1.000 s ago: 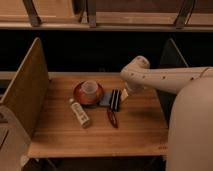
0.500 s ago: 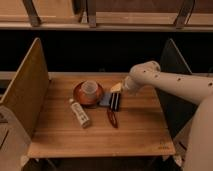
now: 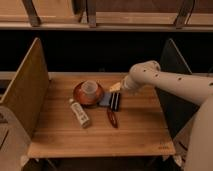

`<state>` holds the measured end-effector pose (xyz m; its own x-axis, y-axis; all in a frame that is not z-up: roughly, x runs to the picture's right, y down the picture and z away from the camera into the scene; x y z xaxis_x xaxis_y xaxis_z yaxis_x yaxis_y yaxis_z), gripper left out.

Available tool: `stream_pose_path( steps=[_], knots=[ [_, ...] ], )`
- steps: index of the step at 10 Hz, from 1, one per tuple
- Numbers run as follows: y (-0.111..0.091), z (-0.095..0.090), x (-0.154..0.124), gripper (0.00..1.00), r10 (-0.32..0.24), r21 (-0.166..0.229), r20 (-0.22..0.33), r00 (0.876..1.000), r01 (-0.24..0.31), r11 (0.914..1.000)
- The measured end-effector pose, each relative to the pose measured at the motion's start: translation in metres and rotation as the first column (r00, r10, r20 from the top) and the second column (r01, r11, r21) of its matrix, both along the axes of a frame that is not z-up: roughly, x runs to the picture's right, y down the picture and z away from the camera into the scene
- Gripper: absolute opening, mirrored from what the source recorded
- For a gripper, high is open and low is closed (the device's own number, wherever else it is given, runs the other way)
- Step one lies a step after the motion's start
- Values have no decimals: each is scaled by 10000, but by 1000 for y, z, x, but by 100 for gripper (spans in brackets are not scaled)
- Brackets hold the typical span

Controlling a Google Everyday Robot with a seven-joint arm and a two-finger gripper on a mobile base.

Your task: Place the pepper in the ceramic cup

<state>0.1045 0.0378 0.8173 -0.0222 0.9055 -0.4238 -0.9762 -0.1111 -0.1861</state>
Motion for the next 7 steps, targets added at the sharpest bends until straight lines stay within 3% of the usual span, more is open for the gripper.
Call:
stream_pose_path(
  steps=[1,2,3,4,7],
  knots=[
    [13,-5,0,80,-1118,-356,-134,9936,1113,9932],
    [21,-9,-3,80,-2063,-660,-211,9783,2045,9766],
    [27,-12,-6,80,-2557,-900,-211,9665,2529,9633],
    [35,-13,-14,80,-2922,-1198,-100,9563,2890,9498],
    [60,-4,-51,80,-2821,-1967,612,9574,2886,9370]
  ],
)
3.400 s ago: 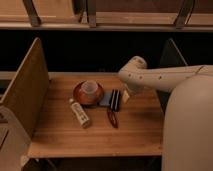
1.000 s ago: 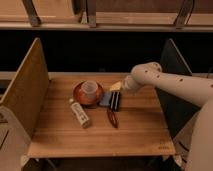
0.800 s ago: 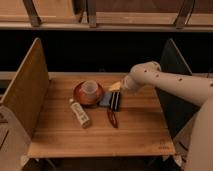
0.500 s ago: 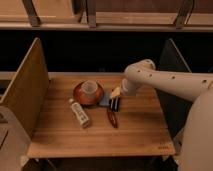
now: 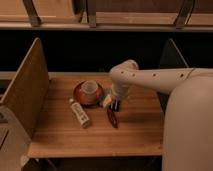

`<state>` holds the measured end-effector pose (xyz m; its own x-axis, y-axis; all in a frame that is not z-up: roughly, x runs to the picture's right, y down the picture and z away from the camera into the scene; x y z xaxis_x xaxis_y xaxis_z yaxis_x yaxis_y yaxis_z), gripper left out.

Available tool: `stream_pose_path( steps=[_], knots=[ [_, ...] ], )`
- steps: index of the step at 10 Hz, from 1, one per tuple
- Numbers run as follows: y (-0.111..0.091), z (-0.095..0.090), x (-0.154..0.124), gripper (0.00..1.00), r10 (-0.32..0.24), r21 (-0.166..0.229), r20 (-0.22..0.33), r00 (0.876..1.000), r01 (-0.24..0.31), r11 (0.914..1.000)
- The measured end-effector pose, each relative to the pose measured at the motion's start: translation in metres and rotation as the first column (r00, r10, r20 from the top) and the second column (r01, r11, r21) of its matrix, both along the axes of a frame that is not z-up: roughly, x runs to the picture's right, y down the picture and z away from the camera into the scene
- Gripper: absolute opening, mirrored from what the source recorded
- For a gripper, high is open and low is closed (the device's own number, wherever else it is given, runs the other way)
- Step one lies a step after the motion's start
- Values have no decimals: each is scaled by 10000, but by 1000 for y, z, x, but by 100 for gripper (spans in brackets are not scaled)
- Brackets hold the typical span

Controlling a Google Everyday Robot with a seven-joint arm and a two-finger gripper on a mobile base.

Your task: Place the pepper in the ceramic cup

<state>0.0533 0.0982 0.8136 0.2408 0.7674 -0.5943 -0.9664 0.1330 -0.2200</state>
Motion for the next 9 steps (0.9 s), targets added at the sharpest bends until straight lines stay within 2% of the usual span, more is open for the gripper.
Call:
stream_pose_path(
  steps=[1,2,6,8,9],
  knots=[
    [17,6,-11,80,42,-564,116,9999,-35,9984],
    [28,9,-16,80,-26,-919,143,9999,39,9958],
    [29,9,-17,80,-17,-963,158,9999,32,9953],
    [37,14,-26,80,-111,-1072,374,9992,151,9941],
    [45,18,-36,80,26,-1264,680,9977,60,9920]
  ],
)
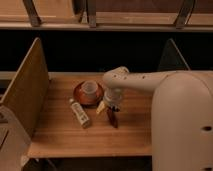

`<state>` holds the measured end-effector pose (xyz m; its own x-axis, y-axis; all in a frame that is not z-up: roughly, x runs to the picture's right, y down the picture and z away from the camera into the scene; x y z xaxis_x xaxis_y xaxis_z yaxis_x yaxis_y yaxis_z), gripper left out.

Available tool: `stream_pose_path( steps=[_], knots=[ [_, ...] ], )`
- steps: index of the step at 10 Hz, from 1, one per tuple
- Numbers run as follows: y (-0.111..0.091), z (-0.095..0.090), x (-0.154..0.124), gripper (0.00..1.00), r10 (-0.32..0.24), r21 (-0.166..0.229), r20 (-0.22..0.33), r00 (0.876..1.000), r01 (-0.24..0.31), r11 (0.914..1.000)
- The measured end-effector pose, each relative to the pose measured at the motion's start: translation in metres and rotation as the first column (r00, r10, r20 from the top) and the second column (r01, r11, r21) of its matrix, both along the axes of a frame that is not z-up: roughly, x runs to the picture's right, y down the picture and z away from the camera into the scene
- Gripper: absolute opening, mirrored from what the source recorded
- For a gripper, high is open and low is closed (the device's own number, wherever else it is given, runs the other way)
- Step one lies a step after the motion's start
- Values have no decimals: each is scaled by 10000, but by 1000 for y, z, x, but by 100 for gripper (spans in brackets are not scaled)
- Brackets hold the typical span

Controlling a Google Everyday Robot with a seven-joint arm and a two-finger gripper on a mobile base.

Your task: Place the pepper in the ceramic cup

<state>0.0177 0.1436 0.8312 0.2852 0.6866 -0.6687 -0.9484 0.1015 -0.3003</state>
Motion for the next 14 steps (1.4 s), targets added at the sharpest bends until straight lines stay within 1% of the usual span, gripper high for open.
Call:
stream_pose_path(
  steps=[2,3,5,6,7,9,10,11,12,13,14],
  knots=[
    [13,9,-6,80,395,-393,374,9985,-380,9985],
    [17,13,-7,80,492,-535,467,9977,-467,9975],
    [28,22,-9,80,634,-928,633,9960,-573,9940],
    [31,25,-10,79,660,-1029,681,9955,-588,9929],
    [33,28,-9,75,624,-1132,728,9954,-539,9921],
    [37,32,-9,53,371,-1295,983,9945,-242,9913],
    [38,33,-8,45,302,-1335,1035,9942,-162,9909],
    [38,35,-5,36,269,-1342,1055,9941,-126,9909],
    [39,38,-7,23,228,-1359,1158,9930,-69,9907],
    [38,38,-9,15,191,-1353,1213,9924,-26,9908],
    [38,39,-10,5,176,-1371,1268,9918,-1,9906]
  ],
)
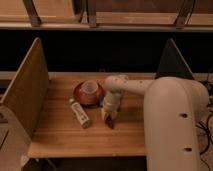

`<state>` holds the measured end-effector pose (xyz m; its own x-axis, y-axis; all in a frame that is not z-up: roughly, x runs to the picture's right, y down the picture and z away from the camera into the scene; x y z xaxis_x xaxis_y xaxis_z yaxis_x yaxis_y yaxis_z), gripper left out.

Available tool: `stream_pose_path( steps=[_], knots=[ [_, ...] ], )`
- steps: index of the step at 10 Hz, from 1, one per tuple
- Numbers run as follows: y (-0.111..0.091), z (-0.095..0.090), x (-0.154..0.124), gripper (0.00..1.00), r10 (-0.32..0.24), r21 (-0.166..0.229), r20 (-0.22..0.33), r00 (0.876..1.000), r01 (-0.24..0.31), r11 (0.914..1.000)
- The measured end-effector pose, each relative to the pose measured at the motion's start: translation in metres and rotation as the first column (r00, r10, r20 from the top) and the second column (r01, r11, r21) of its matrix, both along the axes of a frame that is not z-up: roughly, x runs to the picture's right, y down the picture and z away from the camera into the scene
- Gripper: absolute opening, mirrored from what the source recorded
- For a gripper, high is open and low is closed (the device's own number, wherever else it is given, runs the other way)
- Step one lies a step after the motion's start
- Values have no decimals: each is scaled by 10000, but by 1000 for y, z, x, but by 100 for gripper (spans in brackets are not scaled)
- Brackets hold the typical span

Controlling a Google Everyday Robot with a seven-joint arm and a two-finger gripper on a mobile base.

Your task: Place the pepper in the ceramic cup

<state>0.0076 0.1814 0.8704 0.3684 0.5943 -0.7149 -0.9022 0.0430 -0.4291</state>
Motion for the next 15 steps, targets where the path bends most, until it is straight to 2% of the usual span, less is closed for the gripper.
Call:
stream_pose_path(
  steps=[1,3,5,7,8,10,11,12,14,15],
  knots=[
    [-1,1,1,0,17,23,26,10000,-17,10000],
    [-6,1,-1,0,-8,182,81,10000,6,9998],
    [-26,-7,7,0,136,752,-76,9999,-130,9971],
    [-60,-24,28,0,514,1792,-573,9970,-404,9830],
    [-77,-40,44,0,683,2364,-931,9933,-445,9706],
    [-101,-60,68,0,1091,3062,-1448,9834,-603,9500],
    [-114,-66,77,0,1314,3295,-1639,9777,-713,9415],
    [-125,-68,79,0,1392,3428,-1723,9752,-731,9365],
    [-151,-71,61,0,1262,3664,-1560,9797,-613,9284],
    [-152,-71,58,0,1237,3644,-1523,9806,-607,9293]
  ],
)
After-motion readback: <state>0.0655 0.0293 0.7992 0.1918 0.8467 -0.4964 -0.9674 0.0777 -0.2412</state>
